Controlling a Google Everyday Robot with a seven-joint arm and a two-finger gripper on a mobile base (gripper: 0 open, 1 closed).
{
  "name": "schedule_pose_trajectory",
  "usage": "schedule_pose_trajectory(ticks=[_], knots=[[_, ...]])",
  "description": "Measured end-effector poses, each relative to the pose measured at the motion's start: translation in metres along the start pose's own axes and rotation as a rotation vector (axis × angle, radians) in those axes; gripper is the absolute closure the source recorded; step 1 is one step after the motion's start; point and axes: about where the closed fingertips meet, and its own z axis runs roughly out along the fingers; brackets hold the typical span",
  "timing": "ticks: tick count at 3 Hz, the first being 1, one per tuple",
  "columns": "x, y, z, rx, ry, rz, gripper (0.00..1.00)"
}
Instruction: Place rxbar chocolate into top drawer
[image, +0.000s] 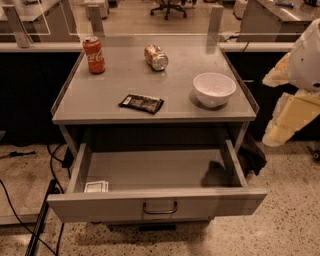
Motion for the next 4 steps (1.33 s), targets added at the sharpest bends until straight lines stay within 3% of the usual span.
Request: schedule_pose_trajectory(ticks=[2,3,4], knots=[[-0.038,-0.038,0.027,0.080,-0.175,0.126,0.73],[-0.065,-0.059,0.047,0.136,-0.269,0.161,0.96],[-0.095,-0.077,0.070,0.195,-0.346,0.179,1.00]])
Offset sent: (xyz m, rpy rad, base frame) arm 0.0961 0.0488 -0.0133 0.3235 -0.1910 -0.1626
